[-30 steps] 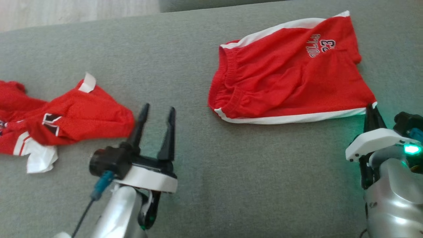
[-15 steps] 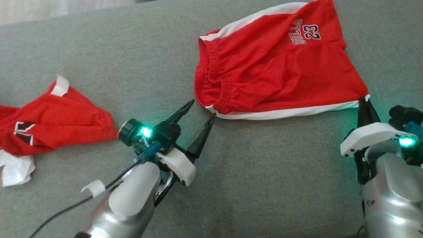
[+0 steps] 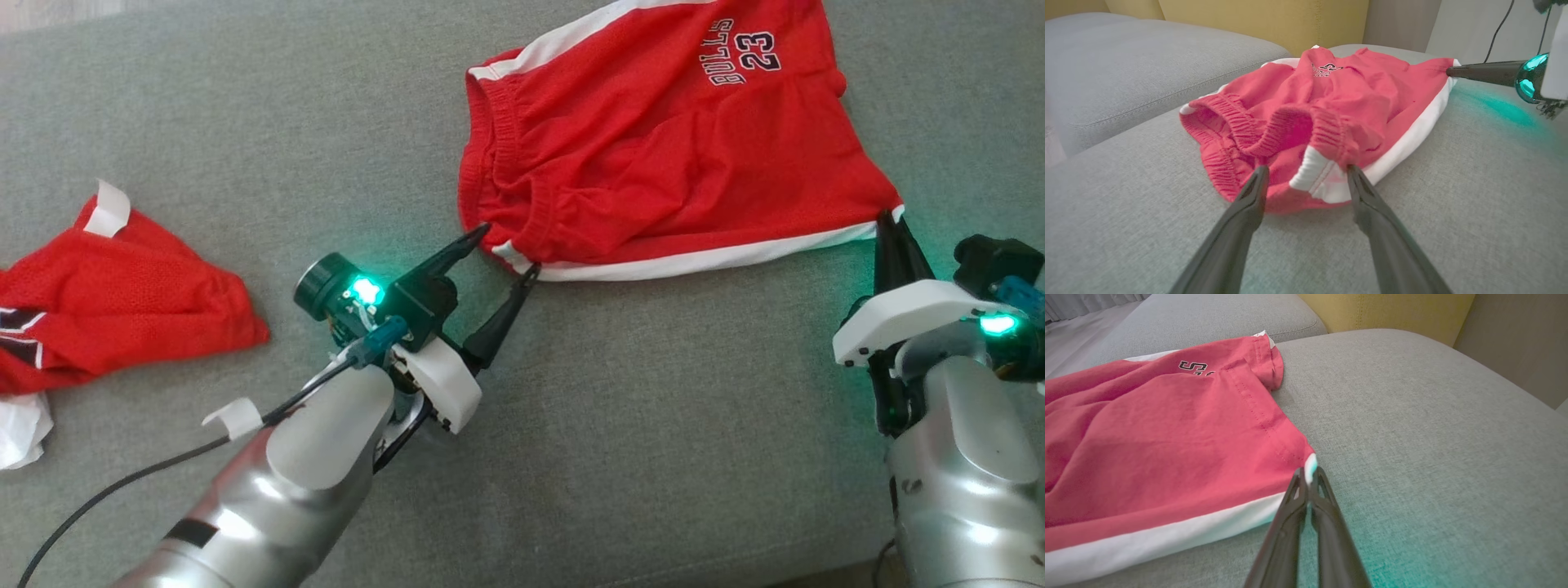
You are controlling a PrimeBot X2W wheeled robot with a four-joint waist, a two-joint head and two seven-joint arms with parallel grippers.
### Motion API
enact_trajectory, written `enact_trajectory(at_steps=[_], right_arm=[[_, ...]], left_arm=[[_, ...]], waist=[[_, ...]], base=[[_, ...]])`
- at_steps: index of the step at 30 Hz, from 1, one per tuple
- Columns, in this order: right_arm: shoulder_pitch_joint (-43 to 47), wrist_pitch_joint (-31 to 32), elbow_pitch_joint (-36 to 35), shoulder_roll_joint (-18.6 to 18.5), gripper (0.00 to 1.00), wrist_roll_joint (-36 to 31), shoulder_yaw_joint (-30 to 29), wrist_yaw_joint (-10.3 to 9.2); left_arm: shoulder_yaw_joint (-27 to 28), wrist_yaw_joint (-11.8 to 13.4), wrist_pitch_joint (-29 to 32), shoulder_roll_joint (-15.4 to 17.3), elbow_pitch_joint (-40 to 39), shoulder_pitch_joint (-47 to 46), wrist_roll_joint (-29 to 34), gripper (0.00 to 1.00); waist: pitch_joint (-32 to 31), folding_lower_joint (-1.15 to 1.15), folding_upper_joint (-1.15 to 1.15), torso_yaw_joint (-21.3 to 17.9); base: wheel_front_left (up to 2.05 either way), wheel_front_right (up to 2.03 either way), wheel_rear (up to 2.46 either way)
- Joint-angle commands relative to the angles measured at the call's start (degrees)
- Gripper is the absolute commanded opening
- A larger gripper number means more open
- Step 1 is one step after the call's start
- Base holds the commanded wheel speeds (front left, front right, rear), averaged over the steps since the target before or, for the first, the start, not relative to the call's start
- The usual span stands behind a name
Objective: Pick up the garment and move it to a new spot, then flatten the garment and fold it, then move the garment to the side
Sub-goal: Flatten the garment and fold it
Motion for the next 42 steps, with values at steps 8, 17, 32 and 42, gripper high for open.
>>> enact_trajectory(at_steps=[8, 17, 32, 42], right_arm=[[-1.32, 0.35, -2.92, -0.14, 0.00, 0.50, 2.06, -0.04], [-1.11, -0.66, -7.16, -0.14, 0.00, 0.88, 4.73, -0.04], [-7.57, 3.04, -20.34, -1.13, 0.00, 4.04, 13.01, -0.04], [-11.49, 5.34, -26.14, -4.46, 0.00, 7.89, 16.34, -0.04]], left_arm=[[-3.35, 0.09, -0.63, 1.79, 0.32, -4.66, -3.70, 0.00], [-0.63, 0.13, -2.26, 3.27, -1.59, -4.15, -8.42, 0.00], [8.92, 2.25, -0.52, 8.87, -13.22, -6.46, -14.35, 0.00], [13.50, 7.13, 0.32, 11.52, -21.41, -8.06, -15.76, 0.00]], waist=[[0.27, -0.01, 0.00, -0.28], [-2.66, -0.01, 0.00, 1.43], [-10.33, -0.01, 0.00, 2.74], [-15.17, -0.01, 0.00, 2.50]], base=[[0.00, 0.00, 0.00], [0.00, 0.00, 0.00], [0.00, 0.00, 0.00], [0.00, 0.00, 0.00]])
